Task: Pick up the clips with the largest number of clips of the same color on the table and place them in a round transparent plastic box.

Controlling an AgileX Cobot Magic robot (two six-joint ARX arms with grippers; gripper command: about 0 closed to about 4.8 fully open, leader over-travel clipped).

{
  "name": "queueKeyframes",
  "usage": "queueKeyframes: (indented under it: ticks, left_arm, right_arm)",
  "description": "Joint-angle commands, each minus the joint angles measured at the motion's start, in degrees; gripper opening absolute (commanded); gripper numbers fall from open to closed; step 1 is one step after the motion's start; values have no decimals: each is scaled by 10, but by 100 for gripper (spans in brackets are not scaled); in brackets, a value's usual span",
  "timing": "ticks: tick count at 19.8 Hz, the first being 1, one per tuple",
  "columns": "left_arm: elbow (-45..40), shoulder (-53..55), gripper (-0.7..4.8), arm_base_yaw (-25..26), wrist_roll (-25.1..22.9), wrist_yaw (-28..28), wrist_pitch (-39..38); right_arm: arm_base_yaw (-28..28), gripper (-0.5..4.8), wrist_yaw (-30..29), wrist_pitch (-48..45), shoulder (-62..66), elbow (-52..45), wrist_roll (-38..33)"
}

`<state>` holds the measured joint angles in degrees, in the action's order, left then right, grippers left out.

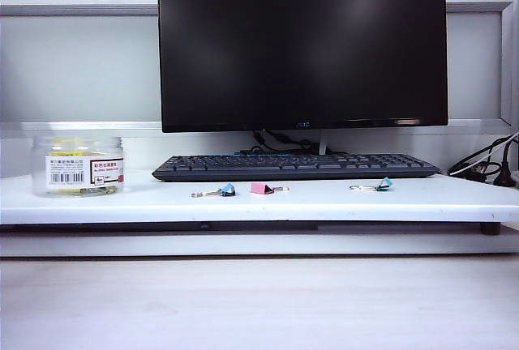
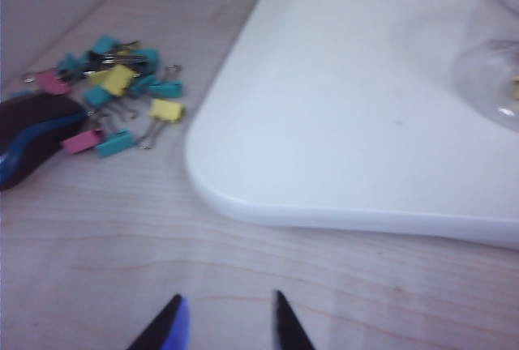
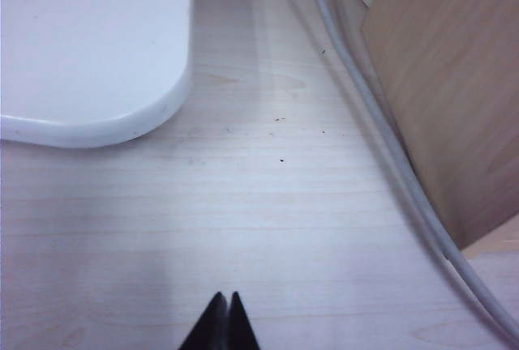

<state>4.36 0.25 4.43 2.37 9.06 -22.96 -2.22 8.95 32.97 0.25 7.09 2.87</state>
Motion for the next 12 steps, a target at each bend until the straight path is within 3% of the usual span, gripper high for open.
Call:
queueKeyframes:
  ticks: [1, 8, 12]
  left_arm:
    - [-4, -2, 144, 0, 0, -3, -1]
    - [-4, -2, 144, -2, 0, -3, -1]
    - [-4, -2, 144, -48, 0, -1, -1]
  right_arm:
    - [0, -6, 0, -6, -1, 2, 2]
    - [0, -5, 0, -6, -1, 2, 2]
    - [0, -5, 0, -6, -1, 2, 2]
